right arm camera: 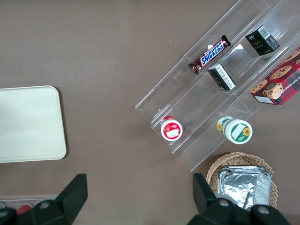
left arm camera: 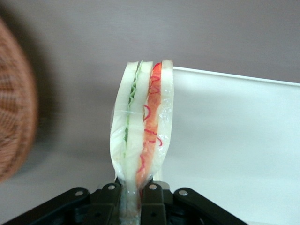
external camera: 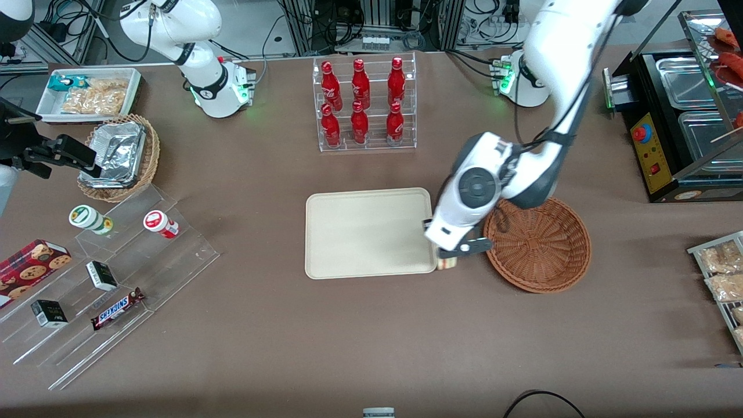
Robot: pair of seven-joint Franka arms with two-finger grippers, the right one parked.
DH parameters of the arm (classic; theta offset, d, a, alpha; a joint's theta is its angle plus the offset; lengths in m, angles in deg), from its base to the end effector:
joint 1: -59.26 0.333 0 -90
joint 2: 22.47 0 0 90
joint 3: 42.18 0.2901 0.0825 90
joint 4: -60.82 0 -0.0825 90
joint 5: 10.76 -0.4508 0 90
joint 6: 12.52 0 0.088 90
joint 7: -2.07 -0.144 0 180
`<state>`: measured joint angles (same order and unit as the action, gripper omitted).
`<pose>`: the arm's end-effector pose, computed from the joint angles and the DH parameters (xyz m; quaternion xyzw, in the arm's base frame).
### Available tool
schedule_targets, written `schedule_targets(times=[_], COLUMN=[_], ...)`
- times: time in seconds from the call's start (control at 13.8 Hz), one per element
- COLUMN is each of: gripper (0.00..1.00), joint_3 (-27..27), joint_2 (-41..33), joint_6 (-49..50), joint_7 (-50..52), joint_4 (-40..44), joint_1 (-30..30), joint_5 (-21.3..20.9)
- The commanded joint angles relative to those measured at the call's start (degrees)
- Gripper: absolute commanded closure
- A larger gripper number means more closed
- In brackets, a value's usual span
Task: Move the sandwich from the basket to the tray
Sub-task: 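Lift the sandwich and carry it with the left gripper over the tray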
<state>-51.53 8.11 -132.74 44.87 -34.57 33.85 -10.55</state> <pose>0.5823 -0.3991 0.1953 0.9947 0.0801 -0.0636 0.0045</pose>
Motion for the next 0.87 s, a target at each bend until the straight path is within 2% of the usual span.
schedule_targets(times=[0.0,0.22,0.44,0.8], gripper=[1.00,1.00,1.00,1.00], joint_3=[0.7,0.9,0.8,0.7], joint_2=[5.2,9.9,14.1,16.3], joint_6=[2.5,2.8,2.8,2.6], joint_7=[3.5,10.4,15.1,15.2], joint_4=[7.9,14.2,18.7,20.7], joint_1=[-4.3,-8.9,-11.4,-12.6], joint_5=[-0.2,-0.6,-3.7,-3.6])
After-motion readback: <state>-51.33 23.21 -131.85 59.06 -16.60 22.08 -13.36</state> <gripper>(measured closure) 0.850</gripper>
